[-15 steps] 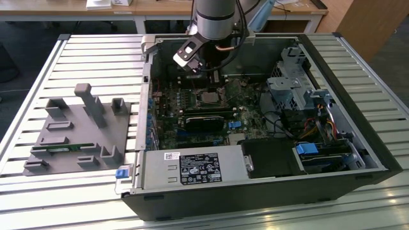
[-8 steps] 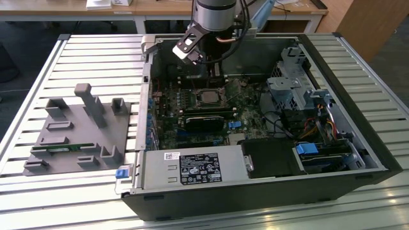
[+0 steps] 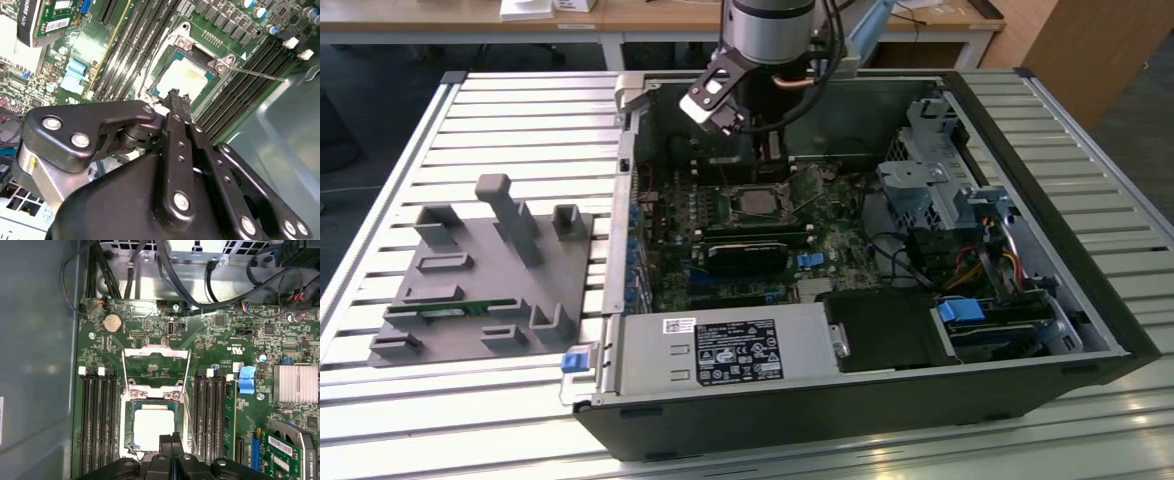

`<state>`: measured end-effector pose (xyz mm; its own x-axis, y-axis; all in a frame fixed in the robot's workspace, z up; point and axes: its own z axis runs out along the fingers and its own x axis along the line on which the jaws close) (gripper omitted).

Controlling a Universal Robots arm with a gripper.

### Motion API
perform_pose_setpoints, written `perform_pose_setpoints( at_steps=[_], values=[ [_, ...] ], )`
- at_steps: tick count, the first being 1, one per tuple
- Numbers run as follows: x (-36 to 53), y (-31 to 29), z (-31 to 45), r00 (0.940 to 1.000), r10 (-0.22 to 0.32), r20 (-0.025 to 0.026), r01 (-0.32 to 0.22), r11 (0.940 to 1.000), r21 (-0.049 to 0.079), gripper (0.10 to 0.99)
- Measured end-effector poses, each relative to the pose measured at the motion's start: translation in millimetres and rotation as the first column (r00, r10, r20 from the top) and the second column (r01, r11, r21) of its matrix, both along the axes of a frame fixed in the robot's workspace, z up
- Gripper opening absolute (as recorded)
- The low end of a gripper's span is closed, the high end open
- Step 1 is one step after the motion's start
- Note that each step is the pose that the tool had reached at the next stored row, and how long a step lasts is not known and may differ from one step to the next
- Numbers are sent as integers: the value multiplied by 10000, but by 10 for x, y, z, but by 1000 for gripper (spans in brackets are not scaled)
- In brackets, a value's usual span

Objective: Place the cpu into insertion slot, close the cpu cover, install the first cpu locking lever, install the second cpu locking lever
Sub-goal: 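Close the cpu cover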

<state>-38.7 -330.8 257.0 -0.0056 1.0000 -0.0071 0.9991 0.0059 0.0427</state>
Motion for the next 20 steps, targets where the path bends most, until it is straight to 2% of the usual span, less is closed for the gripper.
perform_pose_setpoints(
  at_steps=[6, 11, 20],
  values=[
    [55, -3, 0, 10000, 0, -4, 0, 10000, -1, 122],
    [82, -2, 57, 10000, 0, -6, 0, 10000, -1, 122],
    [353, -1, 58, 10000, 0, -14, 0, 10000, -1, 122]
  ],
)
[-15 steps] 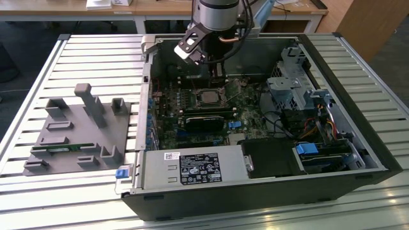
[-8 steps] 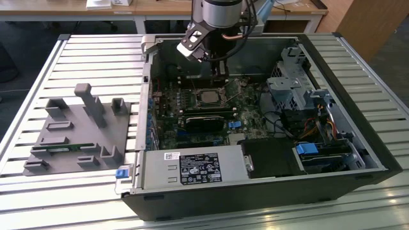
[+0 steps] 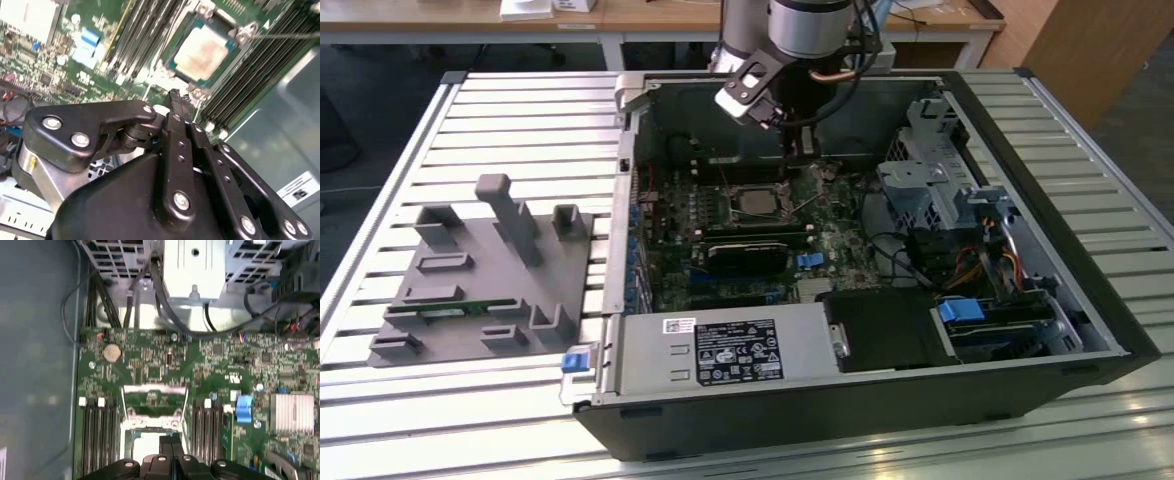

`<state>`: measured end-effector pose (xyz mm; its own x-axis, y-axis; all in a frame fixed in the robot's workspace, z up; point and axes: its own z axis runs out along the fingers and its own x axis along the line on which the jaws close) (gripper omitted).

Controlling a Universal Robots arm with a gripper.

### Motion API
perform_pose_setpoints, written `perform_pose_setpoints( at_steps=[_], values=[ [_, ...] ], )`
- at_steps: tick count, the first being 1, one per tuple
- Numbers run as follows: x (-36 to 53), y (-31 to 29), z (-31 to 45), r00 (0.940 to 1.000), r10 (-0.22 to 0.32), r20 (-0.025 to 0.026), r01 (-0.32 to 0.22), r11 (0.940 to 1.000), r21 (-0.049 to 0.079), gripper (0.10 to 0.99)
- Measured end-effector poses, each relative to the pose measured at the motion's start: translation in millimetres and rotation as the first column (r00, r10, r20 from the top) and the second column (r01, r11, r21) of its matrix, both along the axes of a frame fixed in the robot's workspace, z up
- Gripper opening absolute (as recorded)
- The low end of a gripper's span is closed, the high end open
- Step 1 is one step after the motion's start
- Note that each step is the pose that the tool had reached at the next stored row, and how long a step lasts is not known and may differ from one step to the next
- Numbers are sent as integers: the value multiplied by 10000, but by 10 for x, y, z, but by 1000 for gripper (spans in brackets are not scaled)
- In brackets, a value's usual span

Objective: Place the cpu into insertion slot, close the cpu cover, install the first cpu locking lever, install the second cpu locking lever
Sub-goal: 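Close the cpu cover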

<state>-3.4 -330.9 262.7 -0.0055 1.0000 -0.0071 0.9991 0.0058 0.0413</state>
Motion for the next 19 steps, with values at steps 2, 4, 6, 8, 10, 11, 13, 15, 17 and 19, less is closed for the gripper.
perform_pose_setpoints(
  at_steps=[2, 4, 6, 8, 10, 11, 13, 15, 17, 19],
  values=[
    [41, 1, 0, 10000, 0, 0, 0, 10000, 1, 122],
    [65, 1, 0, 10000, 0, 0, 0, 10000, 0, 122],
    [95, 2, 0, 10000, 0, 0, 0, 10000, -1, 122],
    [143, 8, 0, 10000, -1, -1, 1, 10000, 0, 122],
    [190, 15, -1, 10000, 0, -5, 0, 10000, -1, 122],
    [212, 20, -2, 10000, 0, -8, 0, 10000, 0, 122],
    [252, 30, -6, 10000, 0, -19, 0, 10000, 0, 122],
    [283, 42, -10, 10000, 0, -30, 0, 10000, 0, 122],
    [309, 49, -17, 10000, 0, -34, 0, 10000, 3, 122],
    [337, 55, -23, 10000, 0, -42, 0, 10000, 2, 122]
  ],
)
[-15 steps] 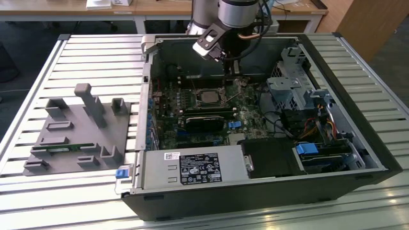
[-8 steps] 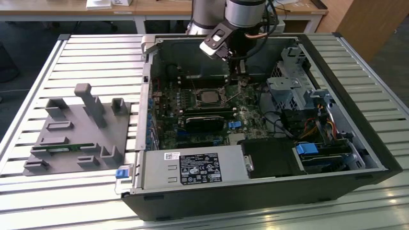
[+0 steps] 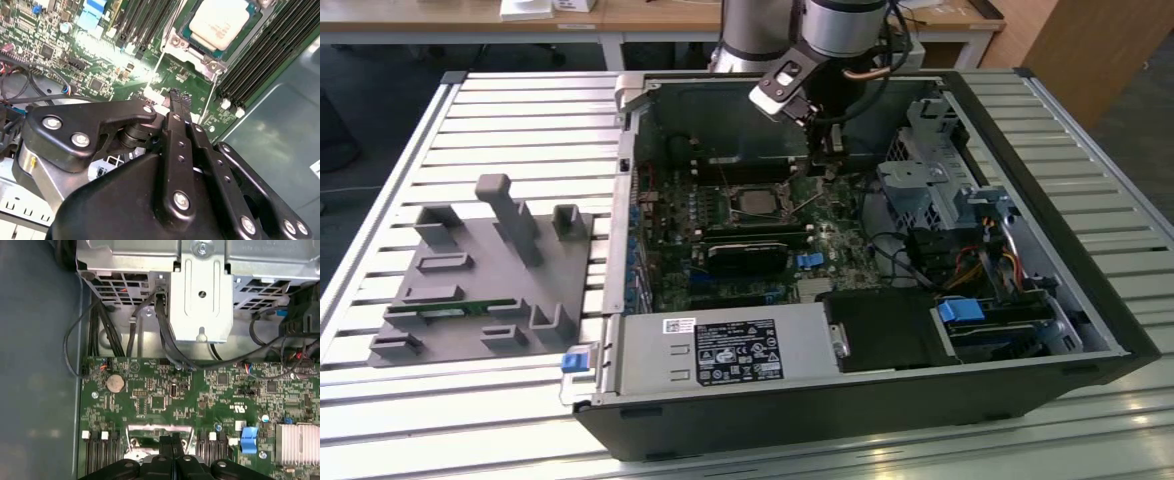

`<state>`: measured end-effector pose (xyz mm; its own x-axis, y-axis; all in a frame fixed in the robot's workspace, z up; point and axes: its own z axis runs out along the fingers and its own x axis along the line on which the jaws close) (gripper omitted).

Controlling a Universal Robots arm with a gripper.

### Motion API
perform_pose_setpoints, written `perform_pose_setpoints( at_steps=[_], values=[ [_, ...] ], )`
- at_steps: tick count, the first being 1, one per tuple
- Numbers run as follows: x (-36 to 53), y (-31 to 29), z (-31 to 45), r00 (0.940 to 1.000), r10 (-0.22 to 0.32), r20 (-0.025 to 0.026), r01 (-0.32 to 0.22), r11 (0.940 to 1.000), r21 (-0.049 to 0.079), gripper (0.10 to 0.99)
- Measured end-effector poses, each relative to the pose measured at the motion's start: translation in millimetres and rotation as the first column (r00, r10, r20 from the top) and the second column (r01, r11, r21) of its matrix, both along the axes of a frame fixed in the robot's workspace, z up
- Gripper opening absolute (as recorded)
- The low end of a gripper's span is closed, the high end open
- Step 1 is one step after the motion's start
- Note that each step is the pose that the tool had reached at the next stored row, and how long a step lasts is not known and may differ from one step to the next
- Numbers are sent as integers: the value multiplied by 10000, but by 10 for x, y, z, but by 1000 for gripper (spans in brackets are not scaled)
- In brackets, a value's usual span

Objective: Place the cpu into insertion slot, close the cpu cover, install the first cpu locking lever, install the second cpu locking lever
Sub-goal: 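Close the cpu cover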

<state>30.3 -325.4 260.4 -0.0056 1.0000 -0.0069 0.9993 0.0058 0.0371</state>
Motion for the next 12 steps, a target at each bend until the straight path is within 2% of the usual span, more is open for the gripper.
perform_pose_setpoints(
  at_steps=[12],
  values=[
    [65, 25, -11, 10000, 0, -37, 0, 10000, -2, 122]
  ],
)
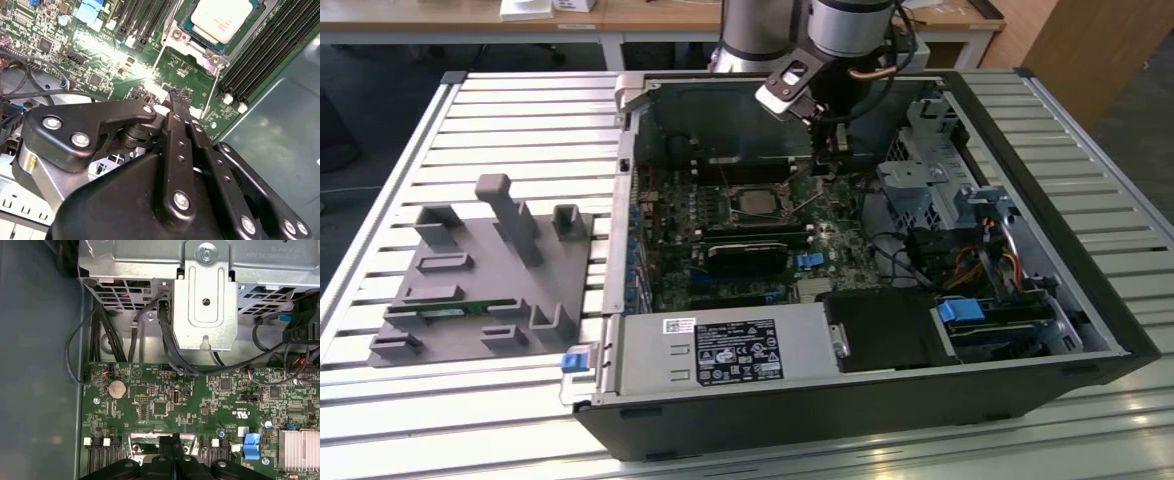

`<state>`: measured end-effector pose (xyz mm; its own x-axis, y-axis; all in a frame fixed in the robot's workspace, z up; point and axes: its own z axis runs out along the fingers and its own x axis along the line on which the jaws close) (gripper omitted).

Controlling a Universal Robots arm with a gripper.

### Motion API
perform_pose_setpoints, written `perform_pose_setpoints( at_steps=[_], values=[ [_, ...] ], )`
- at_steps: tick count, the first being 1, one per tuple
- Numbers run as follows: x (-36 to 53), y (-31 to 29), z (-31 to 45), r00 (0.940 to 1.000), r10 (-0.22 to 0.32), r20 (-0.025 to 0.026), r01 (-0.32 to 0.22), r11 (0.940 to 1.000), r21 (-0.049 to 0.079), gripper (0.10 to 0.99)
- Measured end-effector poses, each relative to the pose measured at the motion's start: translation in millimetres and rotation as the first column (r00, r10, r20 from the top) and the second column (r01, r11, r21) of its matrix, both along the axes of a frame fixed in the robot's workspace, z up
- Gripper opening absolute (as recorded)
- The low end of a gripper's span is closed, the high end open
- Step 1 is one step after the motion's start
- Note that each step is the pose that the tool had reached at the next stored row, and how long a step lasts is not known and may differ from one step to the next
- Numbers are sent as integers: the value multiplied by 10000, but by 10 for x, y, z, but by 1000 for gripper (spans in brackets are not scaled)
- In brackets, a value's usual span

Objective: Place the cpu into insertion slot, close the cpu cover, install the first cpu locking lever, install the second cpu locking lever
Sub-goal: 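Close the cpu cover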

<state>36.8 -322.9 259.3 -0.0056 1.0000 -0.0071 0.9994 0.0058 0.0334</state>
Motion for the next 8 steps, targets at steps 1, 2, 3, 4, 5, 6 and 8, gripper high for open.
perform_pose_setpoints(
  at_steps=[1, 2, 3, 4, 5, 6, 8],
  values=[
    [7, 1, 0, 10000, 0, -3, 0, 10000, 0, 122],
    [17, 3, 0, 10000, 0, -8, 0, 10000, -2, 122],
    [32, 10, -1, 10000, -1, -14, 1, 10000, -5, 122],
    [49, 16, -2, 10000, 0, -21, 0, 10000, -7, 122],
    [60, 21, -4, 10000, 0, -26, 0, 10000, -8, 122],
    [71, 27, -6, 10000, 0, -32, 0, 10000, -10, 122],
    [95, 40, -12, 10000, 0, -49, 0, 10000, -10, 122]
  ],
)
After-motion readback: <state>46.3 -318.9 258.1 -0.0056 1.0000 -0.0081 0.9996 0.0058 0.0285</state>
